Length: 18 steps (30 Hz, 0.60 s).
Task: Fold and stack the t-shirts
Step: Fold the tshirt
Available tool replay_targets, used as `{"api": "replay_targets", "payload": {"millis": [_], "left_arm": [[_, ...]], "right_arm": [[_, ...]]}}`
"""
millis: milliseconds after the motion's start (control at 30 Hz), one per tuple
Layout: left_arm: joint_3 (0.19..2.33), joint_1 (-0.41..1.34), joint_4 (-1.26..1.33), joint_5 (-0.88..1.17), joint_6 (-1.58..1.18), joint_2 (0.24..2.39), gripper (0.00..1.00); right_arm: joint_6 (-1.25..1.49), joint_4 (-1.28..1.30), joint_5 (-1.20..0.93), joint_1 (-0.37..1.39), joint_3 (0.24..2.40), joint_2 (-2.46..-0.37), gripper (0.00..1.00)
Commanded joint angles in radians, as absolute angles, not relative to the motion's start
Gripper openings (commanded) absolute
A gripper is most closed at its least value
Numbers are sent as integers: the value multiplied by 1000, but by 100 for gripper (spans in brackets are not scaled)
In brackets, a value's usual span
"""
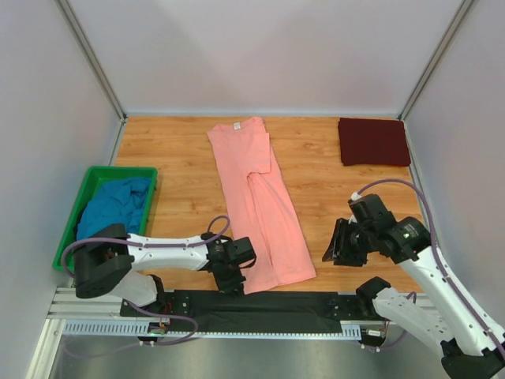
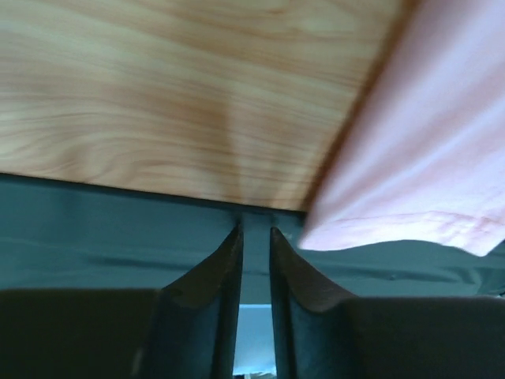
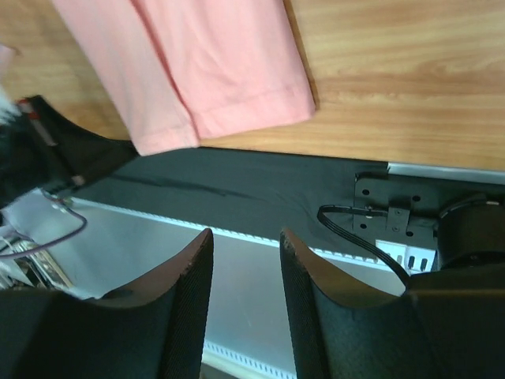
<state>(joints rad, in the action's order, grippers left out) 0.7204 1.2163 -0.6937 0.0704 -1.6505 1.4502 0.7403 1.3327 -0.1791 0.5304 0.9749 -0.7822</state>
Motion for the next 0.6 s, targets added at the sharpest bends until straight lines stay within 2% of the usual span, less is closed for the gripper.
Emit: {"api": "replay_targets", "payload": {"millis": [0, 167, 300, 367, 567], "left_arm": [[683, 1204, -738, 57, -1603, 1352, 28], [602, 1189, -713, 11, -1600, 1149, 43], [465, 1171, -477, 38, -1635, 1014, 51], [404, 1155, -358, 55, -1635, 997, 54], [426, 1141, -316, 120, -1563, 1086, 56]], "right_arm": [[726, 1238, -317, 529, 844, -784, 41], [693, 1122, -367, 529, 750, -837, 42], [652, 1051, -422, 529, 694, -940, 43], [637, 1031, -431, 528, 678, -968, 43], [621, 997, -417, 526, 624, -1040, 44]]}}
